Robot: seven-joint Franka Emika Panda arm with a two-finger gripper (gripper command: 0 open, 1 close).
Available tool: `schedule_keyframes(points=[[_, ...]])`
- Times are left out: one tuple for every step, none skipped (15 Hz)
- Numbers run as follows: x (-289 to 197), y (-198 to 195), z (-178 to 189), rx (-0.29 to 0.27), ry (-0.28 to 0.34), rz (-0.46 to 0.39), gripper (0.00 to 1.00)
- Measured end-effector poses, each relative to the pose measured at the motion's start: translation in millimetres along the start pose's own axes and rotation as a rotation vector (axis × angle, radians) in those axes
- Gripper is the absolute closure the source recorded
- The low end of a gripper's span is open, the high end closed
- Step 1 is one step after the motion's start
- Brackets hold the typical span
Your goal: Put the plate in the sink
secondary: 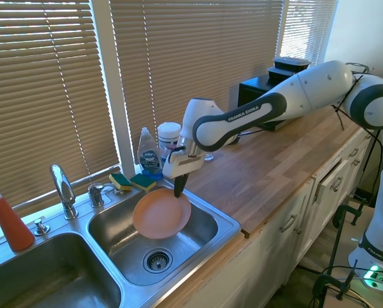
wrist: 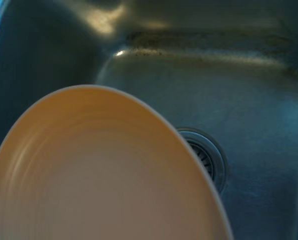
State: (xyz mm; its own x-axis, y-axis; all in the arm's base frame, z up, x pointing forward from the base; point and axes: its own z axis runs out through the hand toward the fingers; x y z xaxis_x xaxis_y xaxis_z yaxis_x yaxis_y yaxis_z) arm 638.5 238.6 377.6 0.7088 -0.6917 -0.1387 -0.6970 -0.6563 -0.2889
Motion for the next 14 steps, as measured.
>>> schedule_keyframes(points=[[-1.8,-6.6,16.0,-0.015,0.001,0.000,1.00],[-2.4,-11.4,31.6,-0.028,0.003,-0.001,1.00],[-2.6,-15.0,47.5,-0.041,0.002,-0.002,1.00],[-3.0,-18.7,62.6,-0.052,0.000,-0.003,1.00],[-3.3,-21.2,78.1,-0.065,-0.003,-0.004,1.00],[-3.3,-22.0,92.1,-0.078,-0.006,-0.006,1.00],[-2.4,-21.6,103.5,-0.088,-0.009,-0.004,1.00],[-0.7,-21.0,113.5,-0.097,-0.009,0.001,1.00],[0.7,-19.2,122.9,-0.111,-0.004,0.009,1.00],[1.6,-17.8,132.0,-0.125,0.002,0.019,1.00],[1.0,-18.1,140.6,-0.138,0.009,0.031,1.00],[-0.1,-18.8,147.6,-0.150,0.015,0.042,1.00],[-0.7,-19.9,152.8,-0.157,0.016,0.051,0.00],[-1.2,-21.5,156.5,-0.162,0.014,0.055,0.00]])
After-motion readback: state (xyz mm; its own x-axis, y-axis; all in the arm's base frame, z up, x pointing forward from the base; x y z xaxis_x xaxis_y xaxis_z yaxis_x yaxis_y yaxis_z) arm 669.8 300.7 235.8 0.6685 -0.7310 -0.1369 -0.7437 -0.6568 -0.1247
